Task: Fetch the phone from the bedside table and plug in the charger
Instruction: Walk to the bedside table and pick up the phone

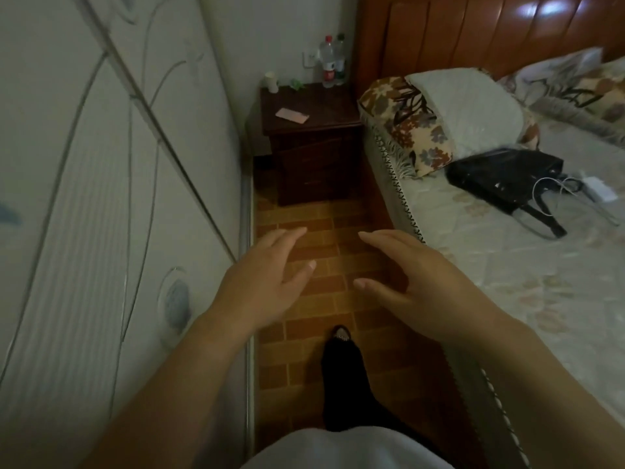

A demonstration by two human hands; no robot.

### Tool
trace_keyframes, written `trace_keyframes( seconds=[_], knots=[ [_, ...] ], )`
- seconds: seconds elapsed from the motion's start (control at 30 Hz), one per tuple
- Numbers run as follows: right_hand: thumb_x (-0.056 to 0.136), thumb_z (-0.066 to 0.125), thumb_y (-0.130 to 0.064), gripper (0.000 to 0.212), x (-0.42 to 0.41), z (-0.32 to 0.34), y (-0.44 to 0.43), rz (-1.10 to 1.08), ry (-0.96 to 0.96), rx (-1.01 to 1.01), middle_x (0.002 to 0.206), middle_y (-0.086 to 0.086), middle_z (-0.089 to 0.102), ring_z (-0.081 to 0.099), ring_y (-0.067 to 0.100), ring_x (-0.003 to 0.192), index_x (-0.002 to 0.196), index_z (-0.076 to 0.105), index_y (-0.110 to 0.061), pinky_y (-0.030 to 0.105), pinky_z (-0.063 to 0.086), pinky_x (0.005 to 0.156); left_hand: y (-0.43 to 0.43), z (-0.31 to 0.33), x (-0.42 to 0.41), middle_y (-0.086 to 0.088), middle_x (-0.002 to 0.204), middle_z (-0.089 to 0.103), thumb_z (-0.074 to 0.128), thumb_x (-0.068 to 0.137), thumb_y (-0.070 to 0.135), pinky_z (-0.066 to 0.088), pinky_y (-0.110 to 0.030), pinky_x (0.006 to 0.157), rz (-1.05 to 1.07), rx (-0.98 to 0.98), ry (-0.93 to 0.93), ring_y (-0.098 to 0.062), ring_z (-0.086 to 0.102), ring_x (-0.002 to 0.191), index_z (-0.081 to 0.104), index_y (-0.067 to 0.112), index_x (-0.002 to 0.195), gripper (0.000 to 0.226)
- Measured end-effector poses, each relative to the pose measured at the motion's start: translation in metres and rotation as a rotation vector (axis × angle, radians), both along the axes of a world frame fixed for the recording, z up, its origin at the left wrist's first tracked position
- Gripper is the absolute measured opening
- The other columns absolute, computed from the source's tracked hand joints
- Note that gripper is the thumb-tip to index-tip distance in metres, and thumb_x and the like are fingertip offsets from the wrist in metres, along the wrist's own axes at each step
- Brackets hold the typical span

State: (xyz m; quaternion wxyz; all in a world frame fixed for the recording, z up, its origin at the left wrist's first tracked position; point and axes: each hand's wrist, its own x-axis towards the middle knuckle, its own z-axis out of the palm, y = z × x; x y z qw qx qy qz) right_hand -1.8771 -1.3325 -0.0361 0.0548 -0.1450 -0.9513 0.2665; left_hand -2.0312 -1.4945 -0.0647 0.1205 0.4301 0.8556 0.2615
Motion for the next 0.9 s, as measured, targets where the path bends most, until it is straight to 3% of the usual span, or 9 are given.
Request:
trace_keyframes(
  seconds=[0.27, 0.43, 0.8, 0.9],
  knots=[
    [0.084, 0.051, -0.056, 0.063, -0.155, 0.007, 0.137, -0.018, 0.052, 0.050, 0.144, -0.014, 0.035, 0.036, 0.002, 0.123, 0.140, 0.028, -0.038, 0.002, 0.021, 0.079, 0.146, 0.014, -0.153, 0.008, 0.145, 0.036, 0.036, 0.086, 0.056, 0.036, -0.030, 0.098, -0.026, 0.065, 0.064, -0.010, 0.038, 0.128, 0.030, 0.036, 0.137, 0.055],
    [0.084, 0.051, -0.055, 0.064, -0.246, 0.013, 0.204, 0.045, 0.012, -0.003, 0.145, -0.013, 0.035, 0.036, 0.005, 0.126, 0.141, 0.030, -0.037, 0.014, 0.026, 0.091, 0.201, 0.009, -0.228, 0.009, 0.146, 0.034, 0.038, 0.087, 0.054, 0.031, -0.027, 0.097, 0.022, 0.056, 0.005, -0.007, 0.035, 0.128, 0.029, 0.038, 0.137, 0.052],
    [0.087, 0.054, -0.047, 0.061, -0.479, -0.028, 0.314, 0.098, -0.059, -0.059, 0.145, -0.009, 0.035, 0.038, 0.009, 0.128, 0.141, 0.032, -0.030, 0.023, 0.035, 0.099, 0.306, -0.022, -0.460, 0.004, 0.138, 0.043, 0.042, 0.089, 0.046, 0.039, -0.028, 0.091, 0.082, 0.089, 0.013, -0.013, 0.045, 0.121, 0.037, 0.029, 0.135, 0.049],
    [0.087, 0.056, -0.045, 0.060, -0.538, -0.027, 0.337, 0.099, -0.085, -0.080, 0.144, -0.009, 0.037, 0.038, 0.007, 0.126, 0.140, 0.034, -0.030, 0.020, 0.034, 0.098, 0.334, -0.020, -0.522, 0.002, 0.138, 0.044, 0.042, 0.089, 0.045, 0.042, -0.031, 0.091, 0.087, 0.072, 0.014, -0.015, 0.046, 0.120, 0.037, 0.027, 0.135, 0.050]
  ],
)
